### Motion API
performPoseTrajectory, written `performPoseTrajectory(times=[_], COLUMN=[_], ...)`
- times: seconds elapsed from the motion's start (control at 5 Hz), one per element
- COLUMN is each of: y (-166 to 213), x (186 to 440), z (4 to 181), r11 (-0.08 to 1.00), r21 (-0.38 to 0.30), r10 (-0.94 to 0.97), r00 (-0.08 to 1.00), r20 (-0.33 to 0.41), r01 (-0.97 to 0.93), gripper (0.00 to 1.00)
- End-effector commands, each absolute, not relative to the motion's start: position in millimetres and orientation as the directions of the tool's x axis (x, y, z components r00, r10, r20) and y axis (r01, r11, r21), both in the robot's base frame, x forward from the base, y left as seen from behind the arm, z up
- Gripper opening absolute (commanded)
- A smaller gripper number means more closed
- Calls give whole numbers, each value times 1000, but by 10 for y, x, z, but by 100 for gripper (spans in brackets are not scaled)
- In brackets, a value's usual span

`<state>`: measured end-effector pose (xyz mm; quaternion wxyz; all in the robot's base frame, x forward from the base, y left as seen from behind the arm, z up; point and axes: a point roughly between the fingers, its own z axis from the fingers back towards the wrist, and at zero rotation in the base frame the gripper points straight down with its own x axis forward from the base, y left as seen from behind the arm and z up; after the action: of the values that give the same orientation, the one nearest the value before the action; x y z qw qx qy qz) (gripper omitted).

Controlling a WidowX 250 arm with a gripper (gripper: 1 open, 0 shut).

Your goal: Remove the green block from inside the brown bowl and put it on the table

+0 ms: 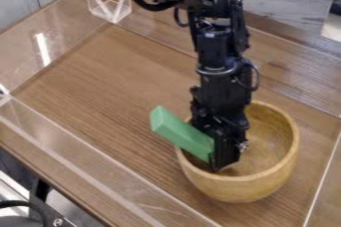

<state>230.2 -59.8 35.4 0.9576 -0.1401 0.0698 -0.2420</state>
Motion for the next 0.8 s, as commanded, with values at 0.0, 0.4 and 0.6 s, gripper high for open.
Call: performPoseTrajectory(times=[0.0, 0.4, 0.6], y=[-568, -527, -500], x=[2312, 2246, 2224], z=[528, 625, 673], r11=[850, 859, 864], r21=[-306, -330, -338], r10=[-463, -436, -422], r00=[885, 897, 904], r20=[-46, -71, -77], r01=[429, 391, 374], gripper=[0, 0, 0])
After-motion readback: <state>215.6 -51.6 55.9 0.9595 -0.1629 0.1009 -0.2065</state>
